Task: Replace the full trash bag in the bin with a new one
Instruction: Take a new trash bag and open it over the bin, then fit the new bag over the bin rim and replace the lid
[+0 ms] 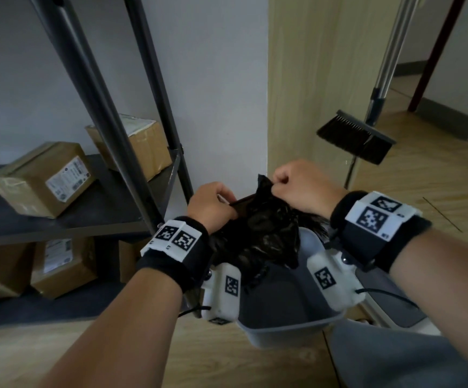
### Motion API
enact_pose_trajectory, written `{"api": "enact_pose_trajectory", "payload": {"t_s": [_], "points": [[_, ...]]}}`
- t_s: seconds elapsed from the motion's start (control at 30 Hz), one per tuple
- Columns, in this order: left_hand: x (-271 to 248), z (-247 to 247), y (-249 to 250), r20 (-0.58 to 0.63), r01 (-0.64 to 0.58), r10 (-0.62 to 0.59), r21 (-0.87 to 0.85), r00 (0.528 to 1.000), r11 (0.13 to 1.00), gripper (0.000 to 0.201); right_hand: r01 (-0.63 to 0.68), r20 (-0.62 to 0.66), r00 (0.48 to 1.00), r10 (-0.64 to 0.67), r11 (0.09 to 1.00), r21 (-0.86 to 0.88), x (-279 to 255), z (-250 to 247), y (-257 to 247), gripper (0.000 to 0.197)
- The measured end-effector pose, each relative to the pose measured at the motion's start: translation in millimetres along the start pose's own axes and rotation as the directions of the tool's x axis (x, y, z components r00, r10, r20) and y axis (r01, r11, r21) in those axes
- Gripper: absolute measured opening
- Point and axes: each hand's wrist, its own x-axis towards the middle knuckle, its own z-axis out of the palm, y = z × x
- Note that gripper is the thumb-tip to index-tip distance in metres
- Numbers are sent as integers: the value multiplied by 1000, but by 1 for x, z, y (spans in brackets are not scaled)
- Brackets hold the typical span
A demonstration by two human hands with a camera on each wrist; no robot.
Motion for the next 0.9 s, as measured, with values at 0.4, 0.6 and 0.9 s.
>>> {"api": "enact_pose_trajectory", "payload": {"t_s": [0.4, 0.6, 0.9], "points": [[-8, 13, 4, 98, 57, -46, -115, 994, 992, 16, -153, 223, 967, 126, 982, 109, -6, 1, 2, 76], [-2, 15, -7, 100, 125, -137, 122, 986, 985, 11, -87, 136, 979, 150, 917, -389, -9, 23, 19, 16], [-12, 7, -71, 184, 215, -429, 654, 884, 725, 28, -237, 313, 853, 418, 844, -482, -13, 28, 90, 29]]}}
